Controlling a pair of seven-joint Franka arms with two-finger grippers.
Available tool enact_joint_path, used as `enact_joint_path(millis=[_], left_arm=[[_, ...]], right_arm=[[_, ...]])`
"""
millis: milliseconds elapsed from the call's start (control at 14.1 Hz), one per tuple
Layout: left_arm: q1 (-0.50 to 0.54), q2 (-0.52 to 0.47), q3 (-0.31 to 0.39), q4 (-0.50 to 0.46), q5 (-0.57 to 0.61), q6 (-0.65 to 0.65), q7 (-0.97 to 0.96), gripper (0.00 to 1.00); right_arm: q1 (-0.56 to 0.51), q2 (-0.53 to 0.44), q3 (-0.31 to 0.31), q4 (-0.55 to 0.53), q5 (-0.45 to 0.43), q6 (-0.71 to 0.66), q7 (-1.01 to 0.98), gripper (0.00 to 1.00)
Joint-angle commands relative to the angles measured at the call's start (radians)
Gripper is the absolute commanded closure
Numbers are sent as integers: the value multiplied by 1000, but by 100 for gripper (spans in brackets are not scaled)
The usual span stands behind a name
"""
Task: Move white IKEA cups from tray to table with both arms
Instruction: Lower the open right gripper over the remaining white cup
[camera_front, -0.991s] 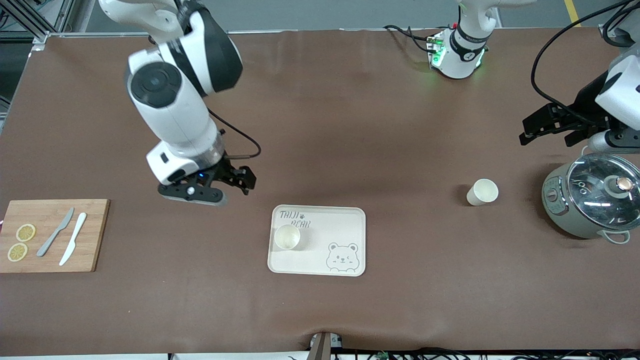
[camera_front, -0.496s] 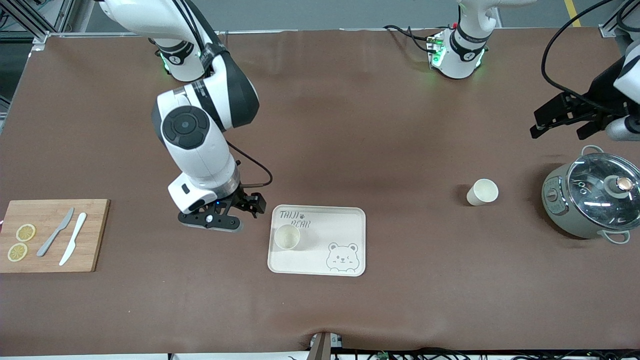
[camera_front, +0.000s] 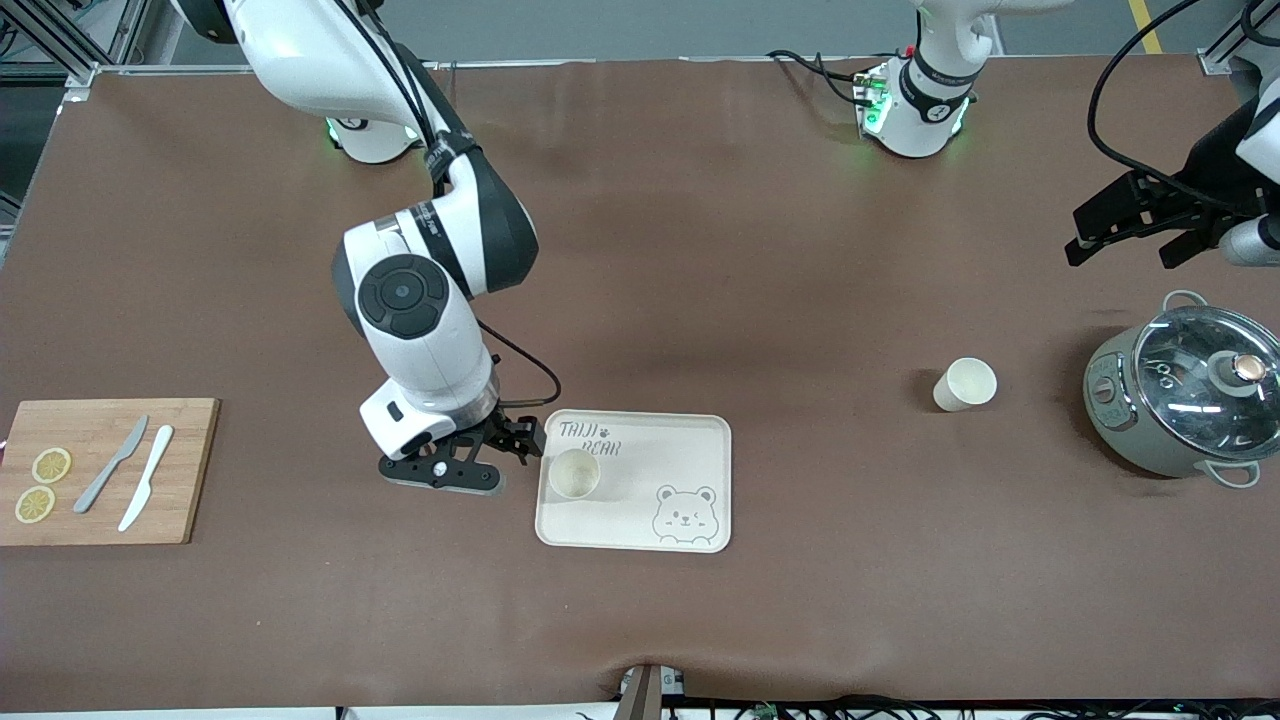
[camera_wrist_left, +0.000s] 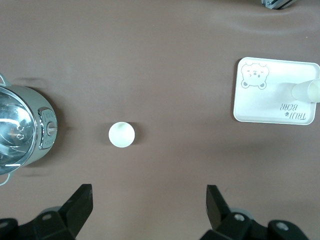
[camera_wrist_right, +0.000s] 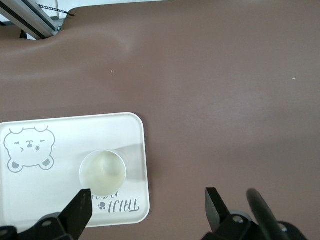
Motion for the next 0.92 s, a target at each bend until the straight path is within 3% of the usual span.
enact_joint_path(millis=[0,142,850], left_arm=[[-6,-21,6,-17,33,-7,14,0],[-6,-21,18,-26,34,-7,56,0],[-6,-18,26,-31,56,-7,80,0]], right_arm=[[-14,68,2,86,17,6,-8,0],[-20,117,2,131,28,20,-6,0],[-36,203,1,117,29,99,-17,0]])
